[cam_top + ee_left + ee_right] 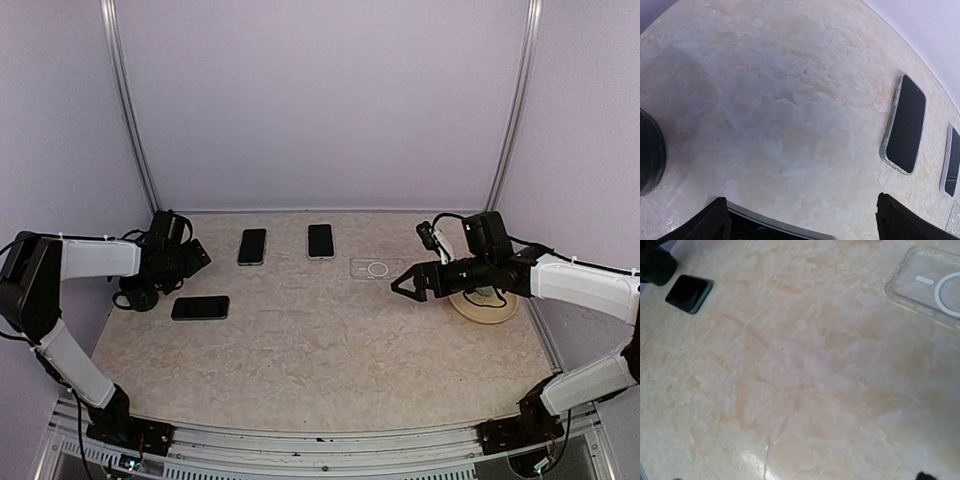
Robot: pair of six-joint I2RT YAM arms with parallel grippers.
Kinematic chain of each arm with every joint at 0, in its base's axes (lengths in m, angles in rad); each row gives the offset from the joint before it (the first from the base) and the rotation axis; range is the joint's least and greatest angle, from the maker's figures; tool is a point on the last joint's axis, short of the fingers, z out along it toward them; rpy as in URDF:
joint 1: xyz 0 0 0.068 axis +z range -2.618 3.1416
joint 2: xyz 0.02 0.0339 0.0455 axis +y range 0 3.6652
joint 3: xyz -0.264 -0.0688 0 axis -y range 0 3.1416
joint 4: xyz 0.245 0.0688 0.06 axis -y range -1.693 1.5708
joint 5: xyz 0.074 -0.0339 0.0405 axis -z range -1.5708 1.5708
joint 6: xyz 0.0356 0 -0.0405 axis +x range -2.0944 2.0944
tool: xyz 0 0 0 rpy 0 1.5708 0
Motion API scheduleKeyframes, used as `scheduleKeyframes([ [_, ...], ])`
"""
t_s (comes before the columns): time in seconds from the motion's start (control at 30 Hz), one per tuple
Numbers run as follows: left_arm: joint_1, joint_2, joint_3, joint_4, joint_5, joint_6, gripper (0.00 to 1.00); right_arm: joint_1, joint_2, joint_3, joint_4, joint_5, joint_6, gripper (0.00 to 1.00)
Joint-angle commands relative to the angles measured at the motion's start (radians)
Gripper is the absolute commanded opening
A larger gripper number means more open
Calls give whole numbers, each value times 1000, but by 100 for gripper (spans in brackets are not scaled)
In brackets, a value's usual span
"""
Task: Put the phone into the phone case
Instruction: Move the phone to the center of the board.
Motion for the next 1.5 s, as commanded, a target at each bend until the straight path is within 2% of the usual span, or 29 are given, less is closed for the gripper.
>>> scheduleKeyframes([
  [0.0, 15, -12, -38, -33, -49, -7, 99, -10, 4, -11, 21, -14, 2, 100],
  [0.37, -3, 52, -49, -41, -106, -2, 99, -10, -3, -16, 19, -16, 5, 100],
  [0.9, -17, 125, -88, 2, -60, -12, 99, -10, 3, -15, 27, -17, 7, 100],
  [1.27, -126, 102, -167, 67, 30, -73, 99, -10, 4, -14, 34, -22, 12, 100],
  [1.47, -239, 108, -122, 43, 11, -97, 99, -10, 8, -14, 40, -32, 16, 100],
])
